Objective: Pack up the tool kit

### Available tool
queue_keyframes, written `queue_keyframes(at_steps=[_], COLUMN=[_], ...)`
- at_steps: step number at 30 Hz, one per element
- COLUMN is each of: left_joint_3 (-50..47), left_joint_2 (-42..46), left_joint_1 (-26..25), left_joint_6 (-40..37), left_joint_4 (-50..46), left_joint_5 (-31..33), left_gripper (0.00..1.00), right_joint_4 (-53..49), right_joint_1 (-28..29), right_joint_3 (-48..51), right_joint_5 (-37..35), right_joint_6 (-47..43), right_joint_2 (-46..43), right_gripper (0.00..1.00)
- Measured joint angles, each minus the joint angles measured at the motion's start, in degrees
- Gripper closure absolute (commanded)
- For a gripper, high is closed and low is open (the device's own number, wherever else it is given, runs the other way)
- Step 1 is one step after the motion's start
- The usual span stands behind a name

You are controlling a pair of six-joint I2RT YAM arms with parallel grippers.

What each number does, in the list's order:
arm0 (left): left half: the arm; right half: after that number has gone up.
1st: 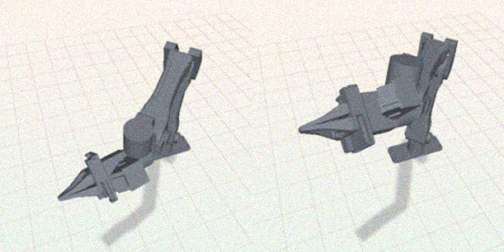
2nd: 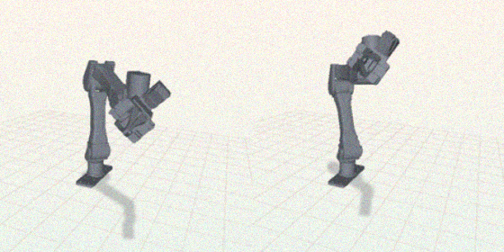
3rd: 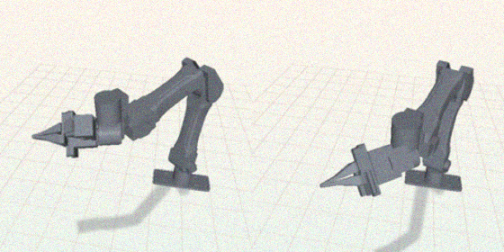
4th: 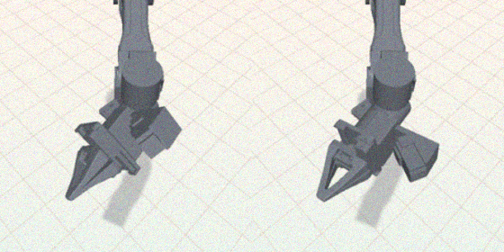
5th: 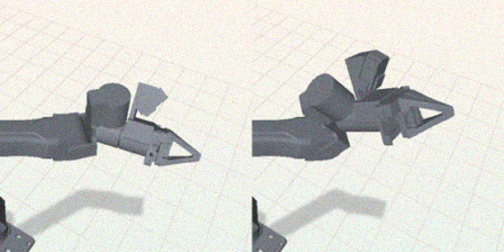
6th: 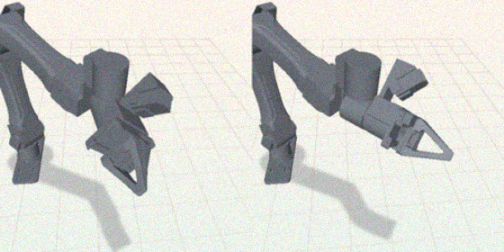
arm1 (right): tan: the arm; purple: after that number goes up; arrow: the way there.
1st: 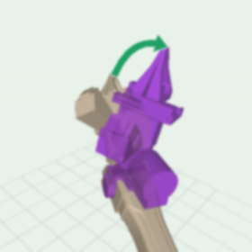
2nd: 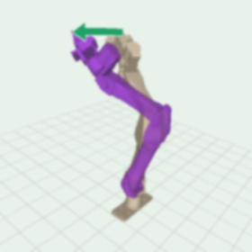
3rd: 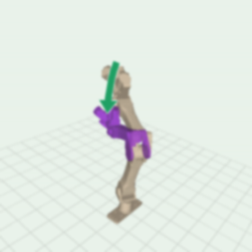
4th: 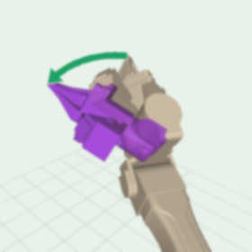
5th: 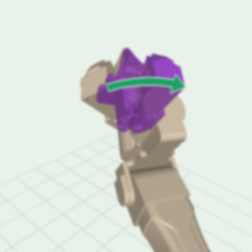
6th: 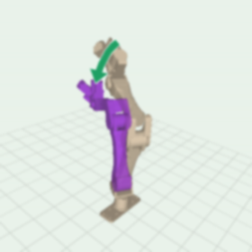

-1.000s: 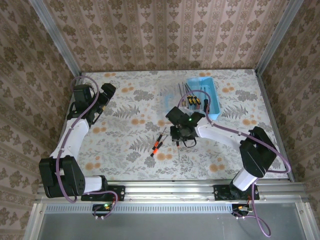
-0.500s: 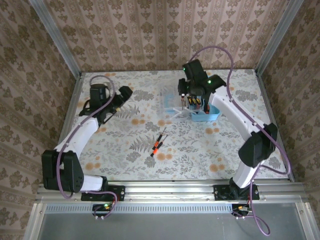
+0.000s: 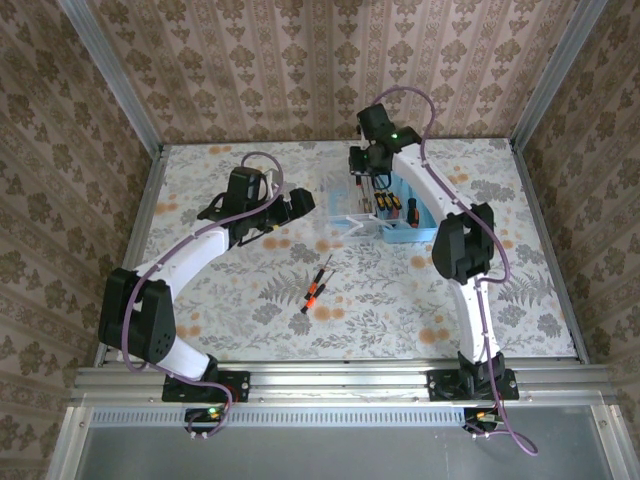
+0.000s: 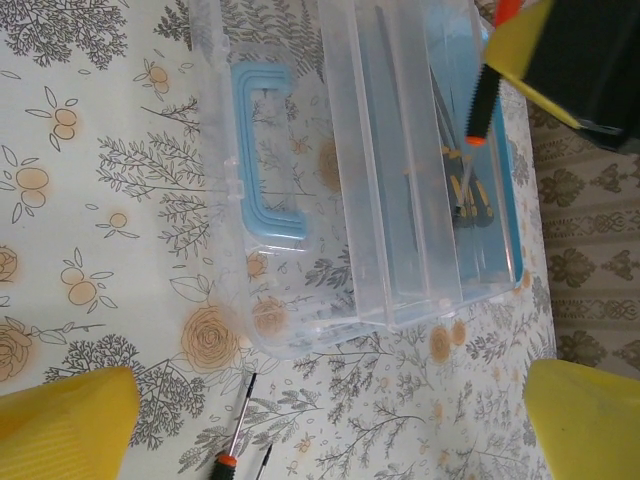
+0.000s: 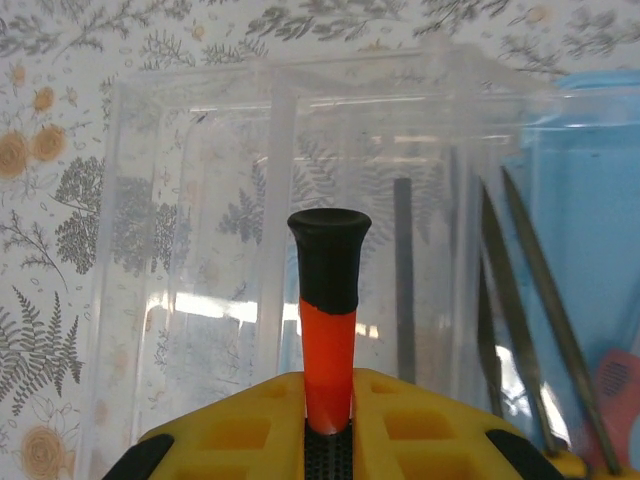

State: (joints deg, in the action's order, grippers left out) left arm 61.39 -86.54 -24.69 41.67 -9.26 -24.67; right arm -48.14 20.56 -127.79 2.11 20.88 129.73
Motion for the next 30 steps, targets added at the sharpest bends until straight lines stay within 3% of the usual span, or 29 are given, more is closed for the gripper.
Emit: queue_keyframes(at_steps=[7, 12, 18, 23, 27, 30], left_joint_3=[0.31, 0.94, 2.45, 2.67, 2.67, 2.67], left_joint_2=[0.00, 0.02, 0.22, 3.04, 4.92, 5.20], left_joint_1=[0.00, 0.00, 0.76, 5.49, 12.15, 16.81], left_joint_6=[-1.05, -1.70, -3.96, -5.60, -5.64, -5.20], left_joint_4=[-1.42, -2.12, -4.85, -7.37, -7.54, -7.52], left_joint_5=[0.22, 0.48, 2.73, 6.56, 8.70, 9.79], left_gripper=[0.00, 0.00, 0.00, 0.00, 0.00, 0.00], right_joint_4=[-2.86, -3.85, -4.59, -0.59, 7.30, 10.80], right_joint_1=[0.07, 0.07, 1.42, 8.24, 19.54, 28.02], right_joint_3=[-4.42, -5.31, -2.99, 12.17, 32.76, 44.13], right_joint_5=[1.38, 1.42, 0.02, -6.88, -12.20, -15.13], right_joint_6=[-0.13, -0.15, 0.07, 2.60, 9.25, 15.65], right_joint_2=[3.89, 3.87, -1.16, -17.81, -33.66, -37.38], right_gripper=[0.69, 0.69, 0.62, 0.52, 0.49, 0.42])
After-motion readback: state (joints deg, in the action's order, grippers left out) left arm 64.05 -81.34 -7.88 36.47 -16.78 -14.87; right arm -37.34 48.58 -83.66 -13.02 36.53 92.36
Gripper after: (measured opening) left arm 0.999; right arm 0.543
